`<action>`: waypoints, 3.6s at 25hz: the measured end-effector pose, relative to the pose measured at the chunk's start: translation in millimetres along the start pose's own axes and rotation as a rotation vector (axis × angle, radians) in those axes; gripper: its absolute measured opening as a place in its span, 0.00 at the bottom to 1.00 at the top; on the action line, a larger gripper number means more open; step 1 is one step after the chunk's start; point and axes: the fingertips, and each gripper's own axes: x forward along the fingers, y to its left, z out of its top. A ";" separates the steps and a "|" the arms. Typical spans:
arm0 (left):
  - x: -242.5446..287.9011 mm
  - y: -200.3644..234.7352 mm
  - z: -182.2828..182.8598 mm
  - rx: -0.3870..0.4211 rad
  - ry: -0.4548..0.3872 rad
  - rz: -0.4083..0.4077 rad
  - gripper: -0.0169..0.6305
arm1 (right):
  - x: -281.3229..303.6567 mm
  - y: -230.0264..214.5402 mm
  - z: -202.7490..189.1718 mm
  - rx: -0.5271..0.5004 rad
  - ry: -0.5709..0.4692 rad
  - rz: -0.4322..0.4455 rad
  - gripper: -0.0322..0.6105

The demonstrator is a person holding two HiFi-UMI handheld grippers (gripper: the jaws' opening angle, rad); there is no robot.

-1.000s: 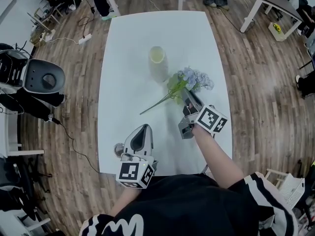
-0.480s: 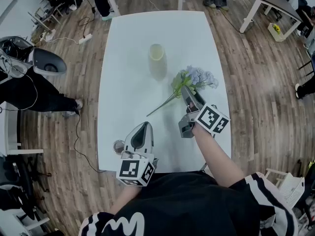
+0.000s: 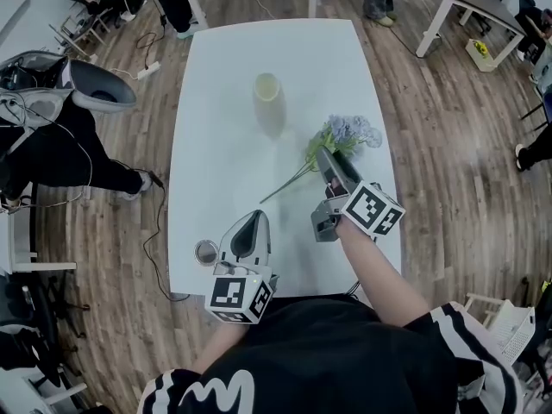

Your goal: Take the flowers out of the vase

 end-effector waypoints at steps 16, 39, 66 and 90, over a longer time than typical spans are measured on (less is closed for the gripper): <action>-18.4 -10.5 -0.9 -0.005 -0.031 0.027 0.03 | -24.6 -4.2 19.2 0.330 -0.044 -0.099 0.41; -14.1 -21.7 2.9 -0.010 -0.047 0.031 0.03 | -16.1 40.9 34.4 0.050 0.049 -0.018 0.41; -22.8 -25.0 11.4 0.013 -0.071 0.048 0.03 | -34.2 90.3 37.3 0.029 0.043 0.132 0.41; -32.2 -34.3 33.9 0.047 -0.134 0.013 0.03 | -81.5 138.9 13.5 -0.560 -0.035 0.244 0.17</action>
